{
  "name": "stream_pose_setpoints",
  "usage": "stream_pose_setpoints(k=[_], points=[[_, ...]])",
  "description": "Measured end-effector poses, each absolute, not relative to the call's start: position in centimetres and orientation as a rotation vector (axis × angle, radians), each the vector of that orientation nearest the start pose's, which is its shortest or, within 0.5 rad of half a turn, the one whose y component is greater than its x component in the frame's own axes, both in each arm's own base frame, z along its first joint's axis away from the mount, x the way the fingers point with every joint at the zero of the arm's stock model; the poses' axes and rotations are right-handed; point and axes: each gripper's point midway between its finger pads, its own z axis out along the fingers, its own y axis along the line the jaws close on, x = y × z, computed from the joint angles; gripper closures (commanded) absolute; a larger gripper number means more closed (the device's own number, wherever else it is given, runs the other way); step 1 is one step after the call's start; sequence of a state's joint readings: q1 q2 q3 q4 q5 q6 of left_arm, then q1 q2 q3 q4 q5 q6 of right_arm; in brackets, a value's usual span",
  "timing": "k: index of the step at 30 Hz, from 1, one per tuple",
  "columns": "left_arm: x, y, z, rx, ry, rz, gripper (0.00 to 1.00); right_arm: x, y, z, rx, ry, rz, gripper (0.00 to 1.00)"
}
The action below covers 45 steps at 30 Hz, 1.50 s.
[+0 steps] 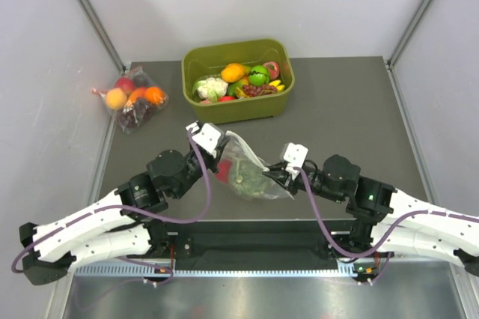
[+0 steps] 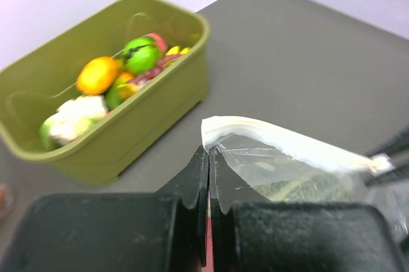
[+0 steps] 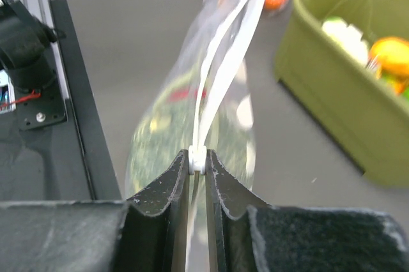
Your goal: Open the zip-top bag and remove the fake food
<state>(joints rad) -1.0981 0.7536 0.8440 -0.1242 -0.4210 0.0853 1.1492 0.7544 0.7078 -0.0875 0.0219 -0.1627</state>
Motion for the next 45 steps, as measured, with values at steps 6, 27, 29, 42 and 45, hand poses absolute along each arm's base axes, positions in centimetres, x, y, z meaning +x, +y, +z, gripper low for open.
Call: stream_pose_setpoints(k=[6,27,29,42,45], points=[[22.1,-21.6,31.5,0.529,1.523,-0.305,1.0,13.8,28.4,23.5,-1.008,1.519,0.749,1.0],[25.0,-18.3,34.5,0.429,1.489,-0.009,1.0,10.7,32.2,19.5,-0.801,1.697,0.93,1.0],[25.1,-18.1,34.9,0.422,1.483,-0.001,1.0,10.3,32.6,19.3,-0.796,1.708,0.944,1.0],[25.9,-18.9,33.1,0.472,1.521,0.057,1.0,9.1,33.0,17.4,-0.767,1.767,0.967,1.0],[26.0,-18.9,32.3,0.479,1.532,0.061,1.0,9.1,32.5,16.8,-0.763,1.788,0.953,1.0]])
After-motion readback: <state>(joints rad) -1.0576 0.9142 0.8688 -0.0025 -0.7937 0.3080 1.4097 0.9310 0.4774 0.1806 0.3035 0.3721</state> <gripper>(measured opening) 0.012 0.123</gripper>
